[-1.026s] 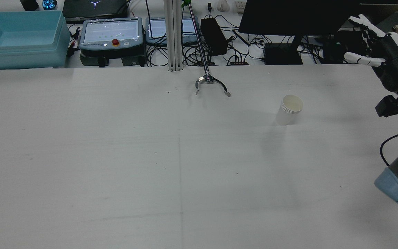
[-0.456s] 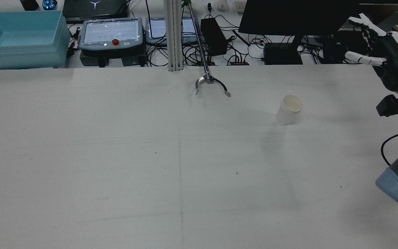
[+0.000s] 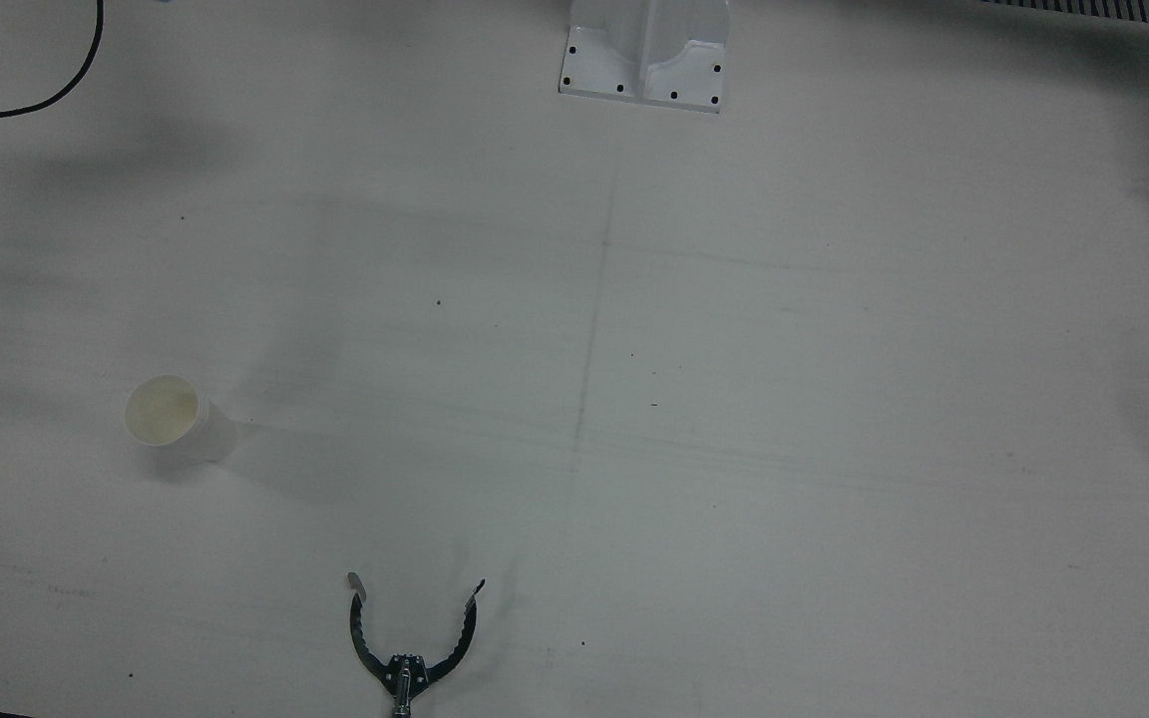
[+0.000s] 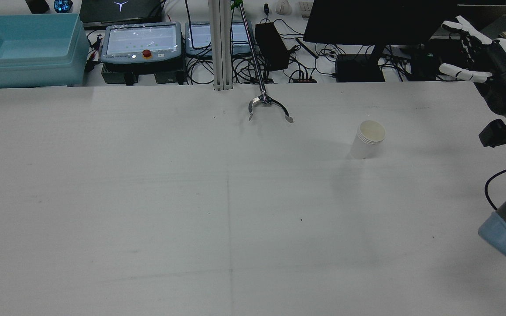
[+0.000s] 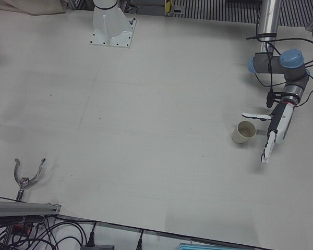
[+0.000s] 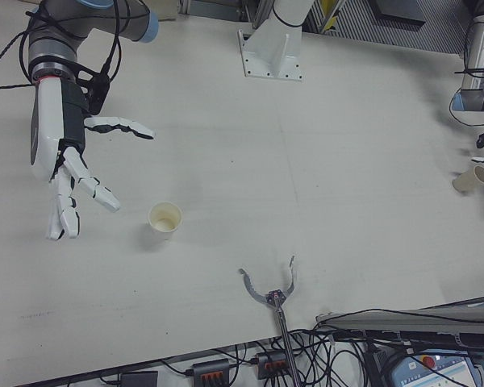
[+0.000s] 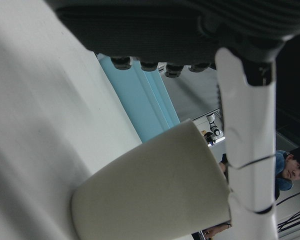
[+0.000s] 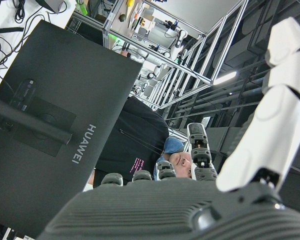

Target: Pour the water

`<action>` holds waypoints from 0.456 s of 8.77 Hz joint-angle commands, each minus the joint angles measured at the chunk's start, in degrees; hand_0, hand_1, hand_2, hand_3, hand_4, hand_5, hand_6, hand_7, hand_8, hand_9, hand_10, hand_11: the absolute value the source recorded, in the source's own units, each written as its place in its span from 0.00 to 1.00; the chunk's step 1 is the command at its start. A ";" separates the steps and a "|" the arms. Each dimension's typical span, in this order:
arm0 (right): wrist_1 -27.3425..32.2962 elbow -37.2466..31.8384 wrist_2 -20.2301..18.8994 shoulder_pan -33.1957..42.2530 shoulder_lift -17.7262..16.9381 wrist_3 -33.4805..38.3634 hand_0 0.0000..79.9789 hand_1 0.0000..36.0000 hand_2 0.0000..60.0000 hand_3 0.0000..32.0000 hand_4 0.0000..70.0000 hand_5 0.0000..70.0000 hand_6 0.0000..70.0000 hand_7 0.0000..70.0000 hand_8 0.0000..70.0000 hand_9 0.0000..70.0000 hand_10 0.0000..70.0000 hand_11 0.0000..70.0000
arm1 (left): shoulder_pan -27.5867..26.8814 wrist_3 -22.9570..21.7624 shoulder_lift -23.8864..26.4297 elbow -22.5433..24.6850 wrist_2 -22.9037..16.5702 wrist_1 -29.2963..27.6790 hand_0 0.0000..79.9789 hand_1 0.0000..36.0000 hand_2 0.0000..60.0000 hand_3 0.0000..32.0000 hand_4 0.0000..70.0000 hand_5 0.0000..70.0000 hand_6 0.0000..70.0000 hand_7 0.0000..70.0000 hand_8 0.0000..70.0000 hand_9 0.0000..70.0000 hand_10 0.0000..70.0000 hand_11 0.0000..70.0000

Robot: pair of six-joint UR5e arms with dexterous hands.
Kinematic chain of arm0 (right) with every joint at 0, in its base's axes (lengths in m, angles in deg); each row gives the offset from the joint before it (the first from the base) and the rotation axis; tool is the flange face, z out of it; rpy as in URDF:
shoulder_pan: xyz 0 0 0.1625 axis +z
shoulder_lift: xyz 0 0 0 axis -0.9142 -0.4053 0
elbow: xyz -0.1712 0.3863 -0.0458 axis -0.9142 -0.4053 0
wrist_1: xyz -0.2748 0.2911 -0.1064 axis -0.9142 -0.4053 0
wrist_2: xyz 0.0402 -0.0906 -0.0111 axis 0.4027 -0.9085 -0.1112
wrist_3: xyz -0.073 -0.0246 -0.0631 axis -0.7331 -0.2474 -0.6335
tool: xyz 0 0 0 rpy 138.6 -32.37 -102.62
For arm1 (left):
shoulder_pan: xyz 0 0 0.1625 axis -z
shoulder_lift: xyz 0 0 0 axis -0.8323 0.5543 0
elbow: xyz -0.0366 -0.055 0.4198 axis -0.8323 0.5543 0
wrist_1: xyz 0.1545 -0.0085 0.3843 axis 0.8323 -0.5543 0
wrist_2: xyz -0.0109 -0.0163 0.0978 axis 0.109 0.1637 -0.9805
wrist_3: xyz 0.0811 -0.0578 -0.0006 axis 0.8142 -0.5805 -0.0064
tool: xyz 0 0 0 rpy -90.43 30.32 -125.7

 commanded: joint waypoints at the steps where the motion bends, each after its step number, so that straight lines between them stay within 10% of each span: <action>1: -0.09 0.17 0.00 -0.10 0.14 0.03 0.56 0.38 0.30 0.12 0.07 0.20 0.00 0.15 0.00 0.01 0.00 0.00 | -0.30 0.87 0.37 -1.96 -0.04 -1.13 0.70 0.67 0.01 0.11 0.00 0.00 0.00 0.07 0.00 0.00 0.00 0.04; 4: 0.00 0.26 0.00 -0.01 0.23 0.12 0.56 0.38 0.30 0.12 0.07 0.20 0.00 0.15 0.00 0.01 0.00 0.00 | -0.82 0.34 0.99 -1.87 -0.65 -1.13 0.73 0.69 0.00 0.06 0.00 0.01 0.00 0.09 0.00 0.00 0.01 0.06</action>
